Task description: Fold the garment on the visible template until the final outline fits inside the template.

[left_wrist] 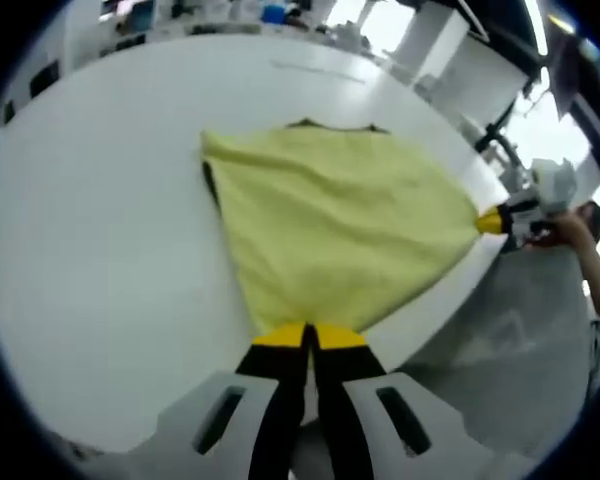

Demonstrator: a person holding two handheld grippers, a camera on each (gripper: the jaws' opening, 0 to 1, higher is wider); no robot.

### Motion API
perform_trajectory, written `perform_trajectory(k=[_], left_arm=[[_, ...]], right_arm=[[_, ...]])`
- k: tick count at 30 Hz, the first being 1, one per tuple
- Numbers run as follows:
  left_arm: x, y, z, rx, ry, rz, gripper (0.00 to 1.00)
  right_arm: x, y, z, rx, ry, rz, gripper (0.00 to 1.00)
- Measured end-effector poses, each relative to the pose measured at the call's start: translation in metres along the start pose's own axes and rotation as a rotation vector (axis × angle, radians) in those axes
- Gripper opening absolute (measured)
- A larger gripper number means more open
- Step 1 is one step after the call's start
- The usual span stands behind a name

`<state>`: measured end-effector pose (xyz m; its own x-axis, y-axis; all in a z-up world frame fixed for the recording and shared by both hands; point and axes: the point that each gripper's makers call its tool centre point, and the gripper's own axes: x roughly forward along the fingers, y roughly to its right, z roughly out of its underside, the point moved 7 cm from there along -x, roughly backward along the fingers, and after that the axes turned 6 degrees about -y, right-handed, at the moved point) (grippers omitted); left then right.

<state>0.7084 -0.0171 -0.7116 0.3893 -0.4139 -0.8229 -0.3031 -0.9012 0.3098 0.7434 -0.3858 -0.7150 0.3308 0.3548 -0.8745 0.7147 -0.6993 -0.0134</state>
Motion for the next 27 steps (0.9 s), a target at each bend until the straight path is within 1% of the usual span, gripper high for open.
perform_trajectory(k=[2,3,4,5,6,9,12,13,16,20,23,26,27], left_arm=[[-0.006,0.0,-0.008,-0.002,0.038,0.009,0.0],[-0.01,0.0,-0.015,0.01,0.077,0.013,0.0],[-0.011,0.0,-0.021,0.028,0.105,0.016,0.0],[-0.012,0.0,-0.024,0.043,0.115,0.022,0.0],[-0.013,-0.001,-0.029,0.036,0.107,0.028,0.0],[-0.01,-0.001,-0.043,0.072,0.125,0.036,0.0],[-0.003,0.001,-0.055,0.096,0.124,0.041,0.05],[-0.001,0.002,-0.058,0.109,0.121,0.045,0.08],[0.006,0.007,-0.067,0.146,0.109,0.059,0.1],[0.013,0.007,-0.081,0.192,0.123,0.049,0.16],[0.018,0.005,-0.091,0.211,0.119,0.05,0.15],[0.023,0.007,-0.1,0.242,0.112,0.057,0.16],[0.025,0.008,-0.103,0.256,0.106,0.057,0.16]], right_arm=[[-0.004,0.001,-0.006,0.022,0.038,-0.005,0.01],[-0.006,0.002,-0.01,0.024,0.057,-0.007,0.01],[-0.008,0.003,-0.013,0.016,0.068,-0.003,0.01],[-0.008,0.004,-0.016,0.009,0.078,0.001,0.01],[-0.008,0.007,-0.021,0.004,0.084,0.006,0.01],[-0.007,0.01,-0.038,-0.013,0.124,0.0,0.01],[-0.004,0.01,-0.053,-0.026,0.151,-0.015,0.02],[-0.003,0.01,-0.056,-0.034,0.154,-0.018,0.04],[0.002,0.011,-0.07,-0.069,0.157,-0.025,0.06],[0.007,0.012,-0.084,-0.1,0.172,-0.026,0.07],[0.014,0.013,-0.096,-0.114,0.188,-0.044,0.07],[0.02,0.012,-0.104,-0.124,0.195,-0.059,0.09],[0.024,0.012,-0.109,-0.142,0.199,-0.062,0.1]])
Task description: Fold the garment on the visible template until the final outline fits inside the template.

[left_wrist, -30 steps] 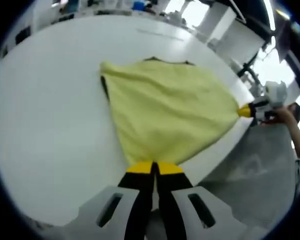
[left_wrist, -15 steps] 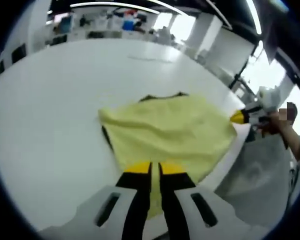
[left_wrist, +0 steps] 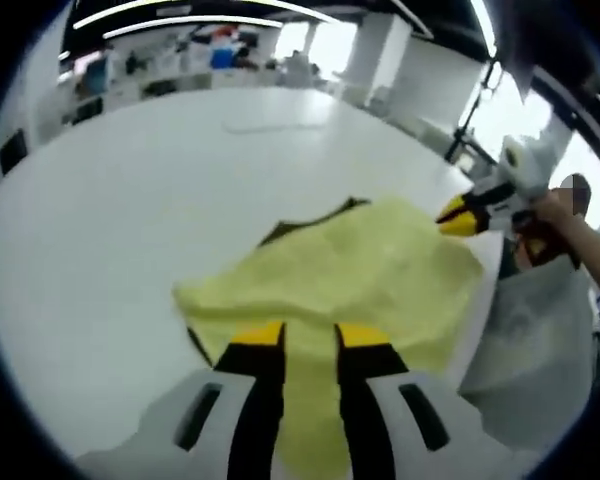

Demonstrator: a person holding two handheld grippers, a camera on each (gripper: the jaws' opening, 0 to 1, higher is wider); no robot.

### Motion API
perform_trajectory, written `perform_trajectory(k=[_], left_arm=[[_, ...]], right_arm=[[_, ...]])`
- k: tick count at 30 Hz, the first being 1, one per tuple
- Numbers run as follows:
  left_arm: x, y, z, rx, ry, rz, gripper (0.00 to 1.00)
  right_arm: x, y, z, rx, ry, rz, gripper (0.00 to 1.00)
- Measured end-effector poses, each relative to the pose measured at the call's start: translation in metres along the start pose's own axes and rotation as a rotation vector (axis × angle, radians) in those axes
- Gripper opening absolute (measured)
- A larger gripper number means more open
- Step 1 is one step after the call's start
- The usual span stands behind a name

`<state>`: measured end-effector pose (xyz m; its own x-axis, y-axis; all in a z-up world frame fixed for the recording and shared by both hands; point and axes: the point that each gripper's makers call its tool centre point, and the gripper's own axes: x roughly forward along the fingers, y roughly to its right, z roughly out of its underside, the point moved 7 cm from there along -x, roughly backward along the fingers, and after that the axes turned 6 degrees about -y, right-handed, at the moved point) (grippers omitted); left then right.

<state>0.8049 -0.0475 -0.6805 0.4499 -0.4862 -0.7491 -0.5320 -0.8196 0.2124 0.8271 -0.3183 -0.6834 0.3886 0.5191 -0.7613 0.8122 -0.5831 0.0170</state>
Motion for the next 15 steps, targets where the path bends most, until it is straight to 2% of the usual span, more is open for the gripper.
perform_trajectory(k=[4,7,11,15], left_arm=[[0.004,0.001,-0.01,0.03,0.011,0.011,0.21],[0.006,0.0,-0.014,0.026,0.02,0.015,0.21],[0.005,0.001,-0.016,0.029,0.025,0.018,0.21],[0.003,0.003,-0.017,0.022,0.03,0.024,0.21]], right_arm=[[0.011,0.003,-0.015,-0.054,0.01,-0.01,0.11],[0.021,0.006,-0.034,-0.124,0.035,-0.004,0.08],[0.039,0.007,-0.049,-0.15,0.018,-0.044,0.12],[0.057,0.008,-0.057,-0.175,0.008,-0.055,0.14]])
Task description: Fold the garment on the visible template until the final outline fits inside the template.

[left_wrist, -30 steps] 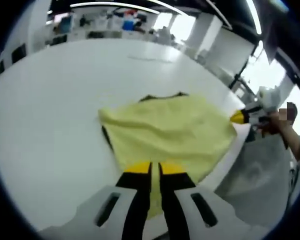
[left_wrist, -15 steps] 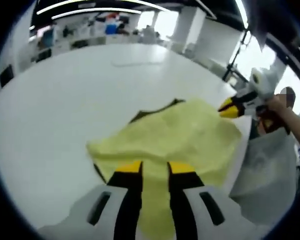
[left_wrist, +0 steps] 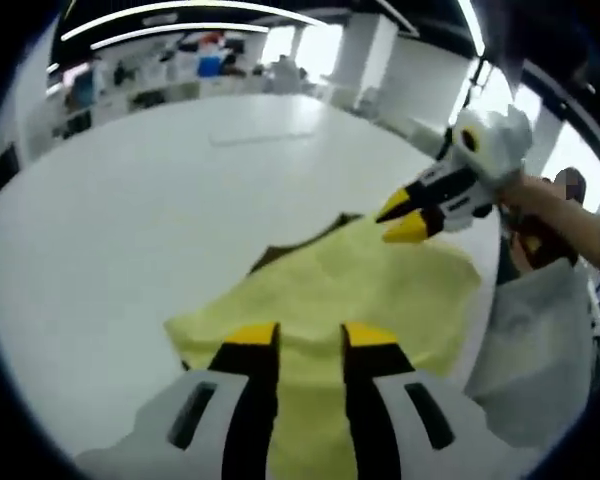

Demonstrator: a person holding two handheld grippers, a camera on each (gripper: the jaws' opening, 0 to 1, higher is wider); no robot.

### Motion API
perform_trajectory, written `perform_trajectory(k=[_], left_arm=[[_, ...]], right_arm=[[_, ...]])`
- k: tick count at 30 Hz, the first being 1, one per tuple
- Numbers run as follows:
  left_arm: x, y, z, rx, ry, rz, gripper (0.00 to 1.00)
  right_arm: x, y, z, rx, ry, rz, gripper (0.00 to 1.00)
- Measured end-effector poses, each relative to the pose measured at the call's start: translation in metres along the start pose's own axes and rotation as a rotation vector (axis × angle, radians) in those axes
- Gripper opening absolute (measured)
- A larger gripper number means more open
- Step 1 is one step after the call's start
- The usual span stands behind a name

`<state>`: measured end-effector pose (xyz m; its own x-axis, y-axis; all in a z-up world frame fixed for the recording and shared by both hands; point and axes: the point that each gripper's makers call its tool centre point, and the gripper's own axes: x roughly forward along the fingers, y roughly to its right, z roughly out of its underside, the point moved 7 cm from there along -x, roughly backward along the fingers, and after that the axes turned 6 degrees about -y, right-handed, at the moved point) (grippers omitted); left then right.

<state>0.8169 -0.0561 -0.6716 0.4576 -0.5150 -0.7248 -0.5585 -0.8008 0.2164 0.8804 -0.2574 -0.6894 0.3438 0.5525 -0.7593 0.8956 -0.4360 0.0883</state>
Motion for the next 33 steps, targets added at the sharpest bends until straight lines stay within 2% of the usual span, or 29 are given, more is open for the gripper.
perform_trajectory(k=[8,18,24,33], left_arm=[[-0.008,0.001,0.002,-0.007,0.008,-0.005,0.19],[-0.015,0.006,0.0,0.001,0.023,-0.003,0.18],[-0.015,0.004,0.0,0.004,0.023,-0.006,0.18],[-0.016,0.004,0.003,-0.002,0.015,-0.002,0.18]], right_arm=[[0.026,0.008,-0.011,-0.05,-0.021,-0.045,0.15],[0.037,0.007,-0.01,-0.067,-0.08,-0.102,0.17],[0.037,0.008,-0.009,-0.077,-0.102,-0.111,0.03],[0.035,0.01,-0.013,-0.081,-0.099,-0.1,0.02]])
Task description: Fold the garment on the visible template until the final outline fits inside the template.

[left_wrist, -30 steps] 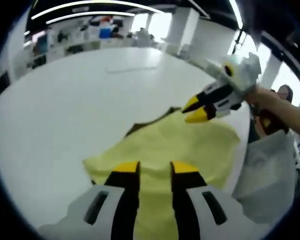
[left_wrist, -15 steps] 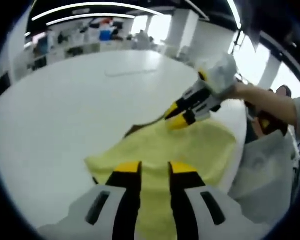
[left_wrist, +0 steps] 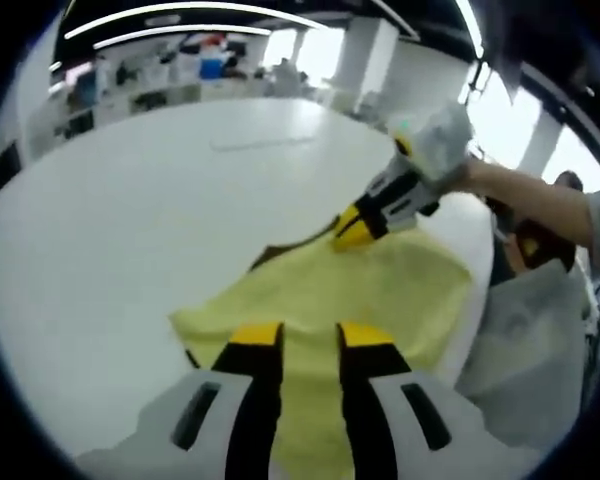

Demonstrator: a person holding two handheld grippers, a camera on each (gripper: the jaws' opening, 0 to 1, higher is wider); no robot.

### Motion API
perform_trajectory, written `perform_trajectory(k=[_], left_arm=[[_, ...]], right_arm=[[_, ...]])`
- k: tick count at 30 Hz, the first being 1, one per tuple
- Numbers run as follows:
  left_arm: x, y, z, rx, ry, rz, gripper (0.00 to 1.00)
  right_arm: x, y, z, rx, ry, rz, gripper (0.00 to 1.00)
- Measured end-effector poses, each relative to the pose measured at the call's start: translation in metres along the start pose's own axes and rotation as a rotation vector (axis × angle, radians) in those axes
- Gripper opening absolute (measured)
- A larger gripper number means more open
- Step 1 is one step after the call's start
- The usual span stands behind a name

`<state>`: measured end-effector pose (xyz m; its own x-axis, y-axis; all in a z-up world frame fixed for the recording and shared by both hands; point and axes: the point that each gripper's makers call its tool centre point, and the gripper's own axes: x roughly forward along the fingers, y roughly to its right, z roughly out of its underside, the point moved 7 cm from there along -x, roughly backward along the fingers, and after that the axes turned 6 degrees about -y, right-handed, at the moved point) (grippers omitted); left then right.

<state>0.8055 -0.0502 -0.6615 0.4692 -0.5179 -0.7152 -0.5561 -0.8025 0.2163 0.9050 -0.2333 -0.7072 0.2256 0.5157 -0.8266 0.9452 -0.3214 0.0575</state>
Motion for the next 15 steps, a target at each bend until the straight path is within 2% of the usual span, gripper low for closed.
perform_trajectory(k=[8,15], left_arm=[[0.003,-0.006,0.005,-0.013,-0.01,-0.012,0.18],[0.014,-0.014,0.015,-0.03,-0.047,-0.039,0.17]], right_arm=[[0.005,0.005,0.002,0.001,-0.015,0.016,0.02],[0.01,0.004,0.003,-0.009,-0.032,0.023,0.02]])
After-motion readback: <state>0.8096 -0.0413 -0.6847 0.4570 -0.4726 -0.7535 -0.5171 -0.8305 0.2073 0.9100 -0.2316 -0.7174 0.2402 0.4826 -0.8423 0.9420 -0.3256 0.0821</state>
